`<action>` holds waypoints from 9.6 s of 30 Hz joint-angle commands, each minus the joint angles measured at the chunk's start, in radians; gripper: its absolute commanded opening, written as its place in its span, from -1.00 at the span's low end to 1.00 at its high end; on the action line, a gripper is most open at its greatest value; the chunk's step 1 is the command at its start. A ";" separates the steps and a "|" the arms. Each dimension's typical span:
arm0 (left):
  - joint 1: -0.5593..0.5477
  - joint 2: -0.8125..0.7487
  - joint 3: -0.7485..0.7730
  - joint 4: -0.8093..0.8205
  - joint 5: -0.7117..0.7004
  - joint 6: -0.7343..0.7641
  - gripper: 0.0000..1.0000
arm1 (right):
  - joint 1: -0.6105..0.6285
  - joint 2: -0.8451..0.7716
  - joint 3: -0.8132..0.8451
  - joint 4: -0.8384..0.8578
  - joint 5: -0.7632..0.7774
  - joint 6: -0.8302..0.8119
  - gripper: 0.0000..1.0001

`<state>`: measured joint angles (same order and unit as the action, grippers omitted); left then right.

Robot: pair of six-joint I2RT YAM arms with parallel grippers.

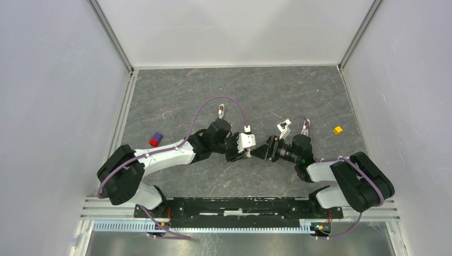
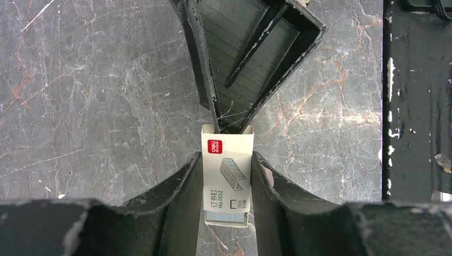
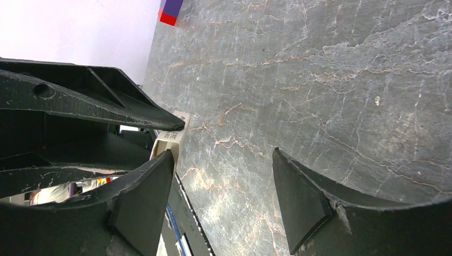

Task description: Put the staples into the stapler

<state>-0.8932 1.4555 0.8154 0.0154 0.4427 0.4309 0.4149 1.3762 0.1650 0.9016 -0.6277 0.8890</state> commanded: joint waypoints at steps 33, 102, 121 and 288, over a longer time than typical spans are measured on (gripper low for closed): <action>0.000 0.012 0.010 -0.052 -0.057 0.126 -0.15 | -0.024 -0.072 0.035 -0.007 -0.001 -0.030 0.39; -0.018 0.002 0.038 -0.058 -0.109 0.129 -0.12 | 0.128 0.175 0.078 0.233 0.025 0.177 -0.49; -0.015 -0.051 0.087 -0.375 -0.180 0.285 0.48 | 0.124 0.177 0.062 0.312 0.002 0.215 -0.52; 0.102 -1.020 -0.193 -0.398 -0.954 -0.262 1.00 | 0.567 0.235 0.624 -0.861 0.737 -0.467 -0.35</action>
<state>-0.7929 0.4294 0.6212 -0.4320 -0.5137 0.1246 0.9901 1.6238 0.8040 -0.0040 0.1406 0.4183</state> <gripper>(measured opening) 0.995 0.330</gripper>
